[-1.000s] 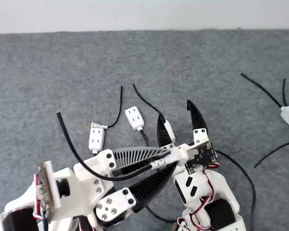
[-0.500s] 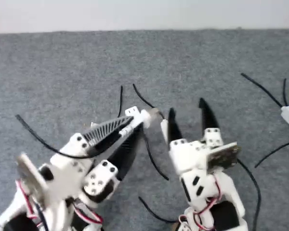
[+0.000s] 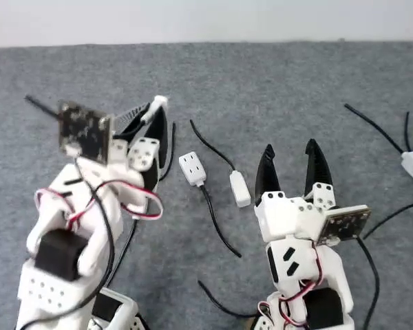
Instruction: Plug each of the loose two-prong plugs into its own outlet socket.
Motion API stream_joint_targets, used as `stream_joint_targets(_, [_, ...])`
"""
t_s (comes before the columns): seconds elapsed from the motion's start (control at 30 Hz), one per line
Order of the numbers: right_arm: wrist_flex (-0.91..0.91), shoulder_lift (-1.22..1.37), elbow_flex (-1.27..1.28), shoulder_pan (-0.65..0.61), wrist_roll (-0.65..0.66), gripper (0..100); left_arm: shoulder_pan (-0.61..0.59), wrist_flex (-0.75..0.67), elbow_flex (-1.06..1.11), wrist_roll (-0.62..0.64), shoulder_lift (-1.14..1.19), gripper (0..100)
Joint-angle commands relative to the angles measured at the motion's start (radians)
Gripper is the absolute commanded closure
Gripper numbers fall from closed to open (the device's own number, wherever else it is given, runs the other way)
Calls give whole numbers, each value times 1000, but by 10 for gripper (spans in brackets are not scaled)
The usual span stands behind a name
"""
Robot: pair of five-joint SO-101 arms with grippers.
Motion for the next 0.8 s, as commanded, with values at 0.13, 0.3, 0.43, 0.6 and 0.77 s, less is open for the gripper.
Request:
stream_joint_targets(0.13, [-41,7,-51,10,46,736,-144,307,-320,130,391,990])
stream_joint_targets(0.3, [-35,7,-51,12,106,736,-198,683,-651,37,715,990])
stream_joint_targets(0.43, [22,-2,-51,44,133,736,-210,827,-832,-161,891,990])
stream_joint_targets(0.6, [59,5,-44,62,133,736,-253,827,-829,-529,902,989])
stream_joint_targets(0.77, [45,5,-23,62,133,736,-272,827,-792,-944,902,989])
